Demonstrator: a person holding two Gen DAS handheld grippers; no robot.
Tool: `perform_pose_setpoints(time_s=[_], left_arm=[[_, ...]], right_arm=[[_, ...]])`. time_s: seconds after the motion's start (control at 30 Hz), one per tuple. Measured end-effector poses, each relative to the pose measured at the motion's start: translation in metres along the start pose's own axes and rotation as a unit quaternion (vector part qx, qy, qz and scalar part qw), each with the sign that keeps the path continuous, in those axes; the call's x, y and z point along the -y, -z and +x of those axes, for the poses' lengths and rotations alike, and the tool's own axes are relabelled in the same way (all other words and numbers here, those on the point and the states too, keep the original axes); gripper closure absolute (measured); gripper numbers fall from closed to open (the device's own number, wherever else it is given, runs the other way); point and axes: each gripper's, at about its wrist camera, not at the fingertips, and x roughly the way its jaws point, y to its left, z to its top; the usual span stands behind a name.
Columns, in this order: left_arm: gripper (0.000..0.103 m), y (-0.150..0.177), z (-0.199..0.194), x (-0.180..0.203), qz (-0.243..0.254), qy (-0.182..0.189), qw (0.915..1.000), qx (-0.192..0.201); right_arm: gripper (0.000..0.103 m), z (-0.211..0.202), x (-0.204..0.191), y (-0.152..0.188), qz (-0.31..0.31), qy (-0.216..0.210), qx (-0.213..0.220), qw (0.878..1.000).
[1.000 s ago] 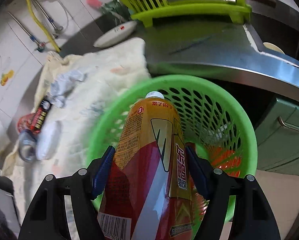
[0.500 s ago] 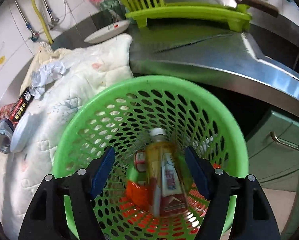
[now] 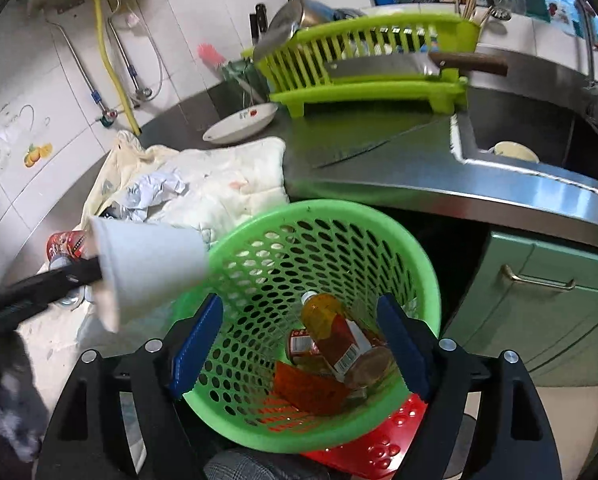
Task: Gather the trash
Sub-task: 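Carry the paper cup over the green basket and release it with the left tool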
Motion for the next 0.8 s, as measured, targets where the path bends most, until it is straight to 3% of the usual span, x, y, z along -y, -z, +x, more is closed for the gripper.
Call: perform_pose_setpoints(time_s=[0.2,0.33,0.53,0.8], left_arm=[[0.097,0.007,0.024,0.005,0.002,0.003,0.9996,-0.029],[0.059,0.012,0.027,0.002,-0.003,0.003,0.9995,-0.032],[0.059,0.015,0.005,-0.007,-0.005,0.002,0.9999,-0.016],[0.059,0.019,-0.045,-0.035,-0.018,-0.040,0.9989,0.016]], right_arm=[[0.026,-0.010,0.008,0.006,0.018,-0.007,0.003,1.000],[0.026,-0.012,0.007,0.010,0.020,-0.011,0.003,1.000],[0.026,-0.013,-0.005,0.015,0.012,-0.018,-0.002,1.000],[0.024,-0.018,-0.039,0.011,-0.012,-0.032,0.005,0.999]])
